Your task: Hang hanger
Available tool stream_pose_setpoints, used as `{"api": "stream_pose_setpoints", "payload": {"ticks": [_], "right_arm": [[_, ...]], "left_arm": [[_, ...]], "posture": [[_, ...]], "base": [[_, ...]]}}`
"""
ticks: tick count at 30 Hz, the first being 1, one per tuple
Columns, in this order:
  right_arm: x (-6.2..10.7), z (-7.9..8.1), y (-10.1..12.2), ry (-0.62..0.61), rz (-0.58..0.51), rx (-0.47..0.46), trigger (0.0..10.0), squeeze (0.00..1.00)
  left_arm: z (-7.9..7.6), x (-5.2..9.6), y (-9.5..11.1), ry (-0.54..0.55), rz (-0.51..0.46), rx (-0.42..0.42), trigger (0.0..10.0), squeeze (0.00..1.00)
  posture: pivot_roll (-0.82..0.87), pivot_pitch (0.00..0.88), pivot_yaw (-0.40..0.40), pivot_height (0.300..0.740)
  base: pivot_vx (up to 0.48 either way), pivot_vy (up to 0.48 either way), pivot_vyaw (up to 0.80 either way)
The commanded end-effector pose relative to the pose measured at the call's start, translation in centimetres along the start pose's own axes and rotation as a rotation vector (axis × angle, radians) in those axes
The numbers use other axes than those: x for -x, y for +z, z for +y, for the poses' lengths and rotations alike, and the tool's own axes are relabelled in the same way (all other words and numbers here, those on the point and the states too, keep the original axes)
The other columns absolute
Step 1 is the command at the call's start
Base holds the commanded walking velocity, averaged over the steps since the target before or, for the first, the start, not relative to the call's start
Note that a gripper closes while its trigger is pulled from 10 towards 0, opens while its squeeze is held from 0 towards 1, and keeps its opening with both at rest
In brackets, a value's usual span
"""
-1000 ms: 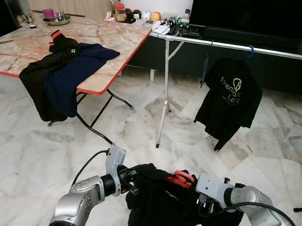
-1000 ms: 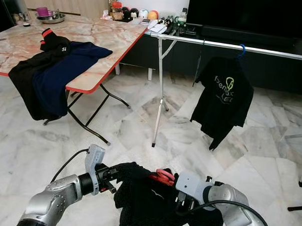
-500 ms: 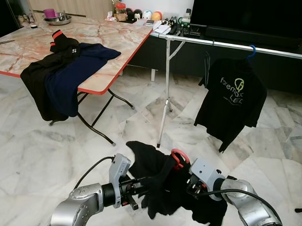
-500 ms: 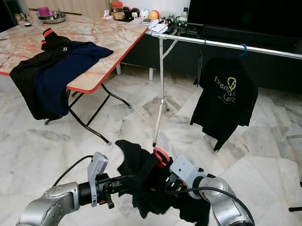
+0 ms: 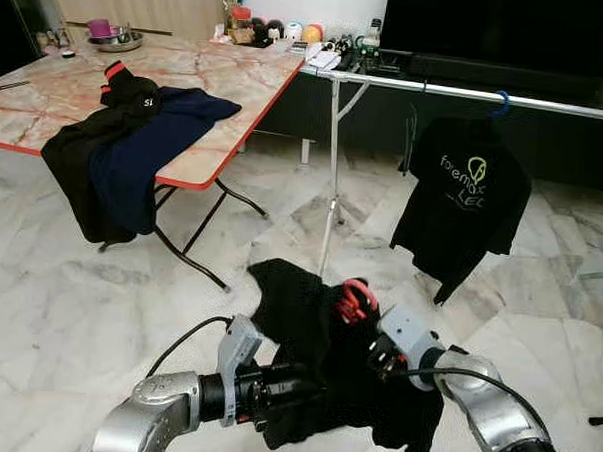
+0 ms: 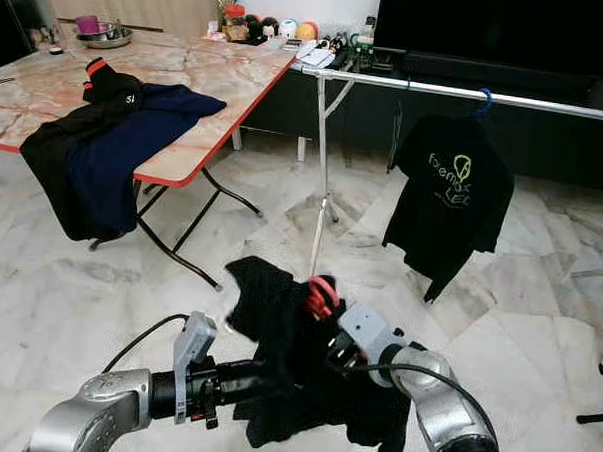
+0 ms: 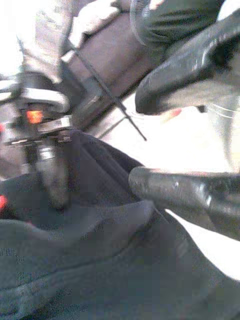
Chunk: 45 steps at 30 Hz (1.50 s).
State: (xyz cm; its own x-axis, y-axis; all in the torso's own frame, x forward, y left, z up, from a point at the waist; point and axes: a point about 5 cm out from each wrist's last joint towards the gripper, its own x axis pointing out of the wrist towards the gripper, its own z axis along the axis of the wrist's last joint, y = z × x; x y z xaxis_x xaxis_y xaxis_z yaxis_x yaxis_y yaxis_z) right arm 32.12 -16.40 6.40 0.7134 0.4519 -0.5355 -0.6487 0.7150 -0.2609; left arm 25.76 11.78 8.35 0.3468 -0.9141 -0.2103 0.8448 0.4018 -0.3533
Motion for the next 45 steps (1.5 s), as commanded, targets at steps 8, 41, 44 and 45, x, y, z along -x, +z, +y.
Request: {"api": "stream_pose_setpoints", "payload": {"ticks": [8,41,44,45], "right_arm": [[-0.2,-0.2,1.0,0.005,-0.065,-0.027,0.0,0.00],[2.5,1.9,-2.9,0.598,-0.027,0.317,0.0,0.00],[2.5,2.3,-2.8,0.621,-0.038,0.317,0.0,0.00],[2.5,2.3,-2.7,0.624,-0.039,0.317,0.0,0.00]], "left_arm": [[0.7,0.0,-0.2,0.086,0.046,-0.062,10.0,1.00],[2.2,0.2,1.2,0.032,0.256,-0.374,10.0,1.00],[2.0,-0.1,1.0,-0.009,0.275,-0.372,10.0,0.00],[2.0,-0.2,1.0,-0.014,0.276,-0.372,10.0,0.00]], "posture": [[0.06,0.072,-0.015,0.740],[0.08,0.075,-0.039,0.740],[0.08,0.075,-0.039,0.740],[0.08,0.075,-0.039,0.740]], "base": [[0.000,0.000,0.00],[0.000,0.000,0.00],[0.000,0.000,0.00],[0.000,0.000,0.00]]}}
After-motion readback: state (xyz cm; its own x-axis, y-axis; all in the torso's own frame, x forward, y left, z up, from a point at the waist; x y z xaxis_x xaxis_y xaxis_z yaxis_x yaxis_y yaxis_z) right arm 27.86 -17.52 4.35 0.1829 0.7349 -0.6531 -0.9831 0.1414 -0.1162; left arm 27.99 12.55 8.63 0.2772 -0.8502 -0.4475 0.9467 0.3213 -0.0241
